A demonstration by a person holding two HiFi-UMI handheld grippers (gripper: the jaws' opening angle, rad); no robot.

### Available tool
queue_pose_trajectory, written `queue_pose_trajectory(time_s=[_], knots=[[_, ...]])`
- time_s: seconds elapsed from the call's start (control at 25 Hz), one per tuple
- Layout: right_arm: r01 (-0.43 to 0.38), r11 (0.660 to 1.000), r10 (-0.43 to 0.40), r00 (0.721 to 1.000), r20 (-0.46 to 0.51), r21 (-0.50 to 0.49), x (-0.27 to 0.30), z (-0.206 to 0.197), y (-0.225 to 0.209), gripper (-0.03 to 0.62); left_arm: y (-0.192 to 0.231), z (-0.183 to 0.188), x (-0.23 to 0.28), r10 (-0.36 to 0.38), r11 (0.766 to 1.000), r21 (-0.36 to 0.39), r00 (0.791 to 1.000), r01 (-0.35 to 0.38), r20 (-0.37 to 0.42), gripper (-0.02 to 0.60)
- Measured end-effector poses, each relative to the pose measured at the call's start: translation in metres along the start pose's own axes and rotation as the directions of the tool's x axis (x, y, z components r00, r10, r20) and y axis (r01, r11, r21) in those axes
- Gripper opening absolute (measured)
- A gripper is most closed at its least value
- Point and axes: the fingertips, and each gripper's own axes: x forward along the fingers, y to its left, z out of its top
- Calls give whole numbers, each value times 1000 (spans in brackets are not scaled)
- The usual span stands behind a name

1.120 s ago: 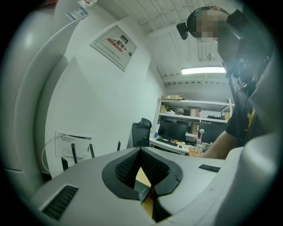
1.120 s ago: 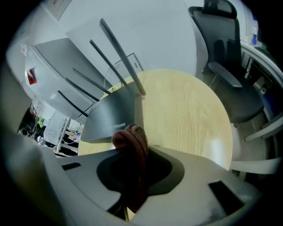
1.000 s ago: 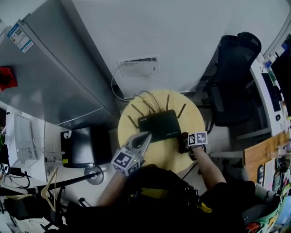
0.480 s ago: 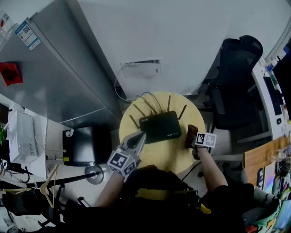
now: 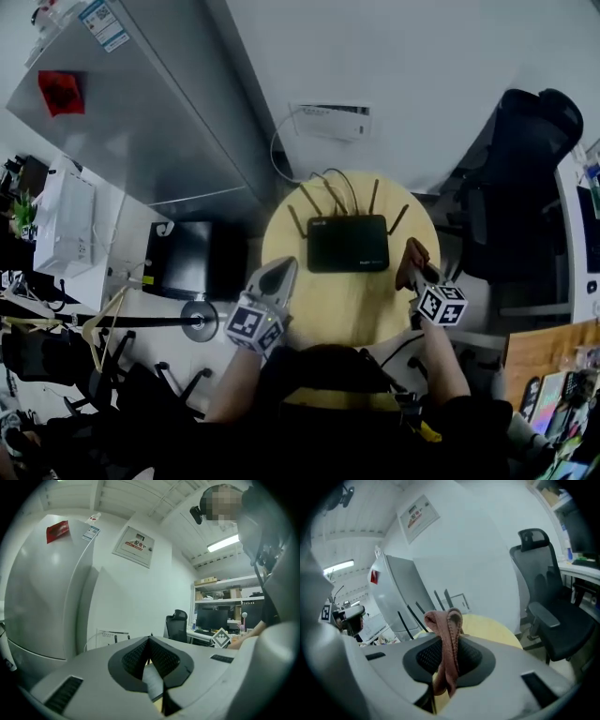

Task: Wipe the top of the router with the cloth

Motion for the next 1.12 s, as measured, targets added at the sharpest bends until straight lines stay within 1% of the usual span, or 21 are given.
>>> queue_pose_trajectory(time_s=[0.08, 0.16, 0.28, 0.44, 0.6, 0.68, 0.8, 0.88, 0.96, 1.04, 1.12], knots=[[-18, 1000, 17, 997, 73, 17, -14, 9, 14, 61, -2, 3, -10, 6, 1000, -2, 1000, -6, 19, -6], [-24, 1000, 23, 992, 126, 5, -28, 14, 26, 61, -2, 6, -20, 7, 1000, -1, 999, -7, 42, -6], [-8, 999, 14, 984, 178, -34, -48, 15, 44, 61, -3, 9, -42, -12, 1000, 2, 997, 12, 73, -6], [24, 999, -14, 967, 253, -35, -79, 14, 76, 61, 5, 12, -76, -46, 999, 0, 992, 46, 115, -6], [46, 998, -32, 950, 311, -36, -120, -6, 123, 61, 5, 12, -126, -83, 996, -7, 986, 85, 142, -6], [70, 997, -58, 936, 348, -23, -136, -13, 145, 61, 13, 11, -150, -84, 995, -39, 985, 91, 148, -6], [105, 994, -111, 911, 396, 36, -166, -35, 179, 63, 20, -3, -192, -87, 991, -89, 988, 99, 130, -6], [109, 991, -134, 898, 420, 82, -187, -52, 196, 64, 19, -10, -219, -99, 990, -89, 989, 109, 114, -6], [118, 988, -151, 890, 430, 102, -203, -63, 210, 64, 17, -8, -240, -115, 988, -92, 987, 126, 111, -6], [128, 988, -155, 885, 439, 89, -218, -67, 224, 64, 13, -1, -257, -136, 985, -92, 984, 147, 118, -6], [133, 989, -150, 877, 456, 70, -234, -67, 237, 63, 10, 5, -271, -150, 985, -70, 981, 160, 122, -6]])
